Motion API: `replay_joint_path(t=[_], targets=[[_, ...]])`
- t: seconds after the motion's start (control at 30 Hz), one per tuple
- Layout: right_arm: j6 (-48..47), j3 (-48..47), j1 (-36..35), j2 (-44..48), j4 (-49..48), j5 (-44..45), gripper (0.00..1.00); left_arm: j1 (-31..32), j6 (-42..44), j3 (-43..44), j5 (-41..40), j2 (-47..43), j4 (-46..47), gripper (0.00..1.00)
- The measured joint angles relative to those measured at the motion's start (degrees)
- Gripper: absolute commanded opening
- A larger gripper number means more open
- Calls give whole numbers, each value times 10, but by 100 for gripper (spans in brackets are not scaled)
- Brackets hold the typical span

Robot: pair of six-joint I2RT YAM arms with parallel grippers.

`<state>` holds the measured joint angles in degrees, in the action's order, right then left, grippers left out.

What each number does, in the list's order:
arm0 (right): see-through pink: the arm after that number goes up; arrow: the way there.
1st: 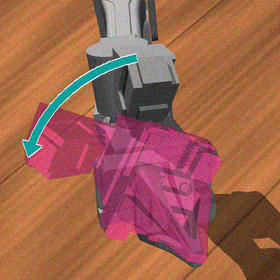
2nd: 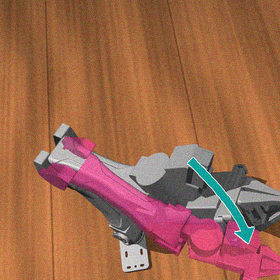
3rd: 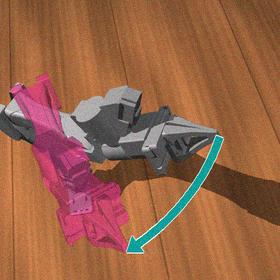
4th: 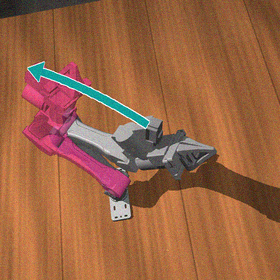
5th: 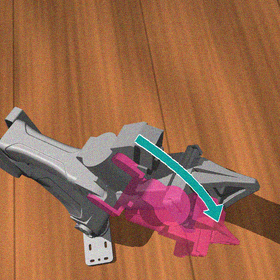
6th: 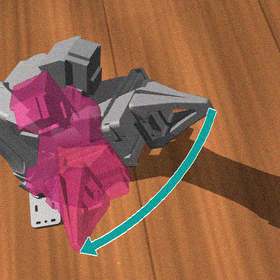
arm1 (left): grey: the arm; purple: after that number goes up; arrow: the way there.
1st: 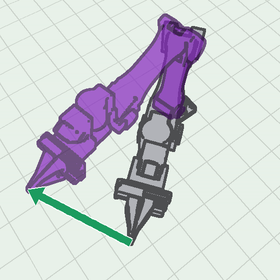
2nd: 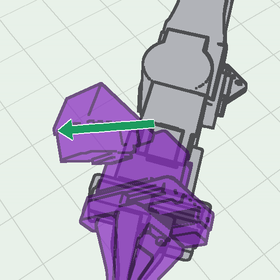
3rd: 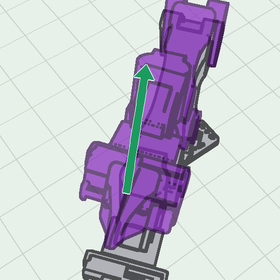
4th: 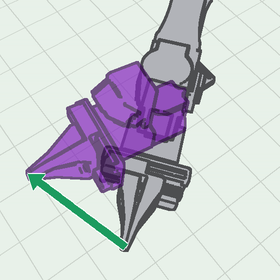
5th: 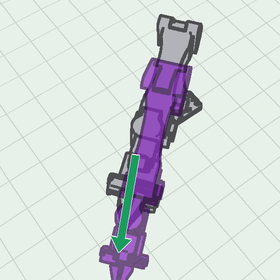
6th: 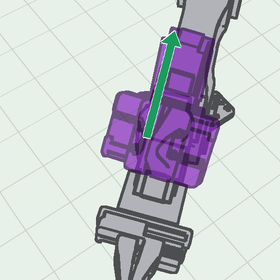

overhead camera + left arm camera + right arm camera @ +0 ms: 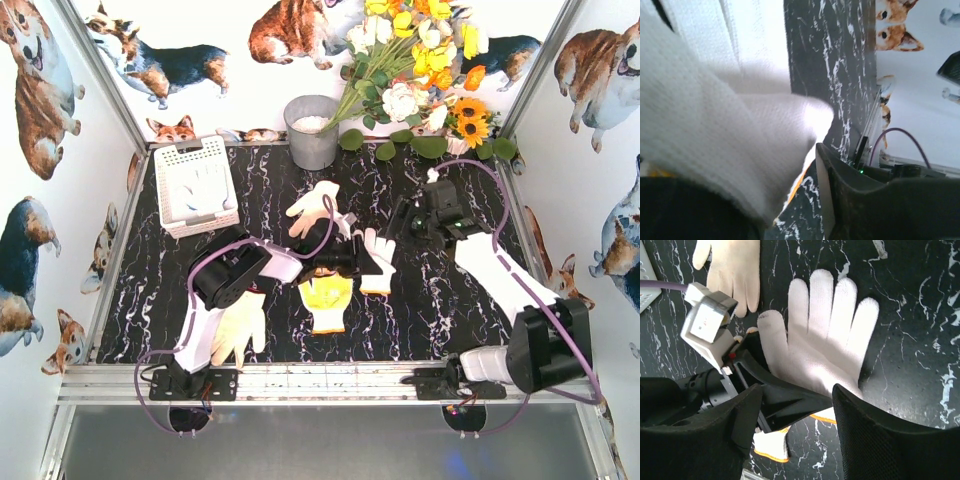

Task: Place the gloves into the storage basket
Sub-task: Place the glove at the center of the board.

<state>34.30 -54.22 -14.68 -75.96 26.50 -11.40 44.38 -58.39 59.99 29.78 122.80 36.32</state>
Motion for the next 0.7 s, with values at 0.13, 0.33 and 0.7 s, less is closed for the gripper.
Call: replay_joint_path(t=[0.13, 0.33, 0.7], targets=[[3, 34, 16, 30, 3, -6, 59, 0, 10, 0, -2, -17, -13, 44], [27, 149, 35, 49, -2, -42, 55, 1, 16, -37, 0, -42, -20, 46], [78, 260, 36, 43, -114, -147, 49, 2, 19, -82, 0, -87, -43, 47]])
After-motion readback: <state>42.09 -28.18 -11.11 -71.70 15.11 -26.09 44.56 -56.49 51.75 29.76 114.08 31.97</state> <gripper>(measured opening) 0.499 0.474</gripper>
